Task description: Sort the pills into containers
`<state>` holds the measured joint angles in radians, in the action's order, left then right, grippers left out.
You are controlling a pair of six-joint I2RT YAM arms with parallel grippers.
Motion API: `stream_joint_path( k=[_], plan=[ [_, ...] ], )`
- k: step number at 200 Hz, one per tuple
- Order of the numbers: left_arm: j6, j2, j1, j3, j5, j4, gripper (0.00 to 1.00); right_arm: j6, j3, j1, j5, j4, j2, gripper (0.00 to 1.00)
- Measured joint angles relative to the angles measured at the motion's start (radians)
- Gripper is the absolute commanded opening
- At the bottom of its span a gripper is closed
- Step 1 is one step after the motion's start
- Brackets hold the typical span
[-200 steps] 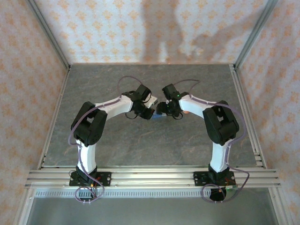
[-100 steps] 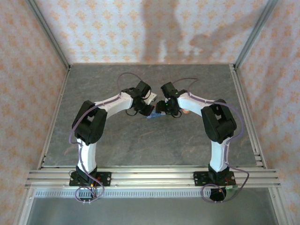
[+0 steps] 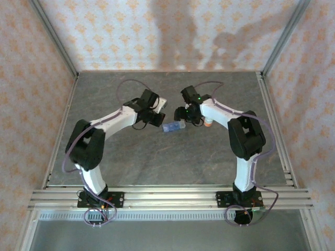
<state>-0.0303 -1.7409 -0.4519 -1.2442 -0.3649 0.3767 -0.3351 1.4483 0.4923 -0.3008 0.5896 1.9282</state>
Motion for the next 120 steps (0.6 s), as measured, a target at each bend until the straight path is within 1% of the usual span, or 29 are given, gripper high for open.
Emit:
stream_joint_path(
  k=[13,22,30,38,48,54,56,57,59,60,62,73,104,120],
  plan=[
    [-0.023,0.079,0.019,0.030,0.011,-0.046,0.07,0.000,0.027,-0.015,0.000,0.017,-0.036,0.77],
    [-0.034,0.132,0.033,0.051,0.021,-0.079,0.13,0.003,0.045,-0.026,0.001,0.027,-0.068,0.79],
    [-0.043,0.182,0.047,0.071,0.035,-0.110,0.19,0.005,0.059,-0.037,0.002,0.032,-0.102,0.81],
    [-0.053,0.224,0.059,0.089,0.043,-0.135,0.28,0.008,0.070,-0.050,0.006,0.036,-0.143,0.82],
    [-0.070,0.275,0.075,0.111,0.060,-0.163,0.46,0.014,0.079,-0.066,0.009,0.039,-0.191,0.85],
    [-0.077,0.305,0.086,0.123,0.068,-0.180,0.62,0.016,0.082,-0.078,0.012,0.039,-0.226,0.86],
    [-0.069,0.317,0.089,0.127,0.072,-0.183,0.68,0.014,0.082,-0.081,0.013,0.039,-0.235,0.88],
    [-0.067,0.320,0.090,0.128,0.074,-0.184,0.74,0.014,0.082,-0.085,0.015,0.039,-0.243,0.88],
    [-0.076,0.330,0.095,0.132,0.078,-0.189,0.92,0.018,0.082,-0.089,0.016,0.039,-0.254,0.89],
    [-0.076,0.333,0.096,0.133,0.079,-0.190,0.96,0.019,0.082,-0.090,0.016,0.039,-0.258,0.89],
    [-0.074,0.340,0.098,0.135,0.083,-0.193,0.99,0.016,0.082,-0.095,0.018,0.039,-0.271,0.90],
    [-0.074,0.385,0.115,0.150,0.099,-0.209,1.00,0.023,0.081,-0.119,0.031,0.040,-0.326,0.93],
    [-0.048,0.482,0.139,0.192,0.182,-0.243,1.00,0.025,0.030,-0.186,0.111,0.021,-0.477,0.95],
    [-0.024,0.530,0.141,0.243,0.236,-0.285,1.00,0.021,-0.039,-0.223,0.174,-0.009,-0.554,1.00]
  ],
)
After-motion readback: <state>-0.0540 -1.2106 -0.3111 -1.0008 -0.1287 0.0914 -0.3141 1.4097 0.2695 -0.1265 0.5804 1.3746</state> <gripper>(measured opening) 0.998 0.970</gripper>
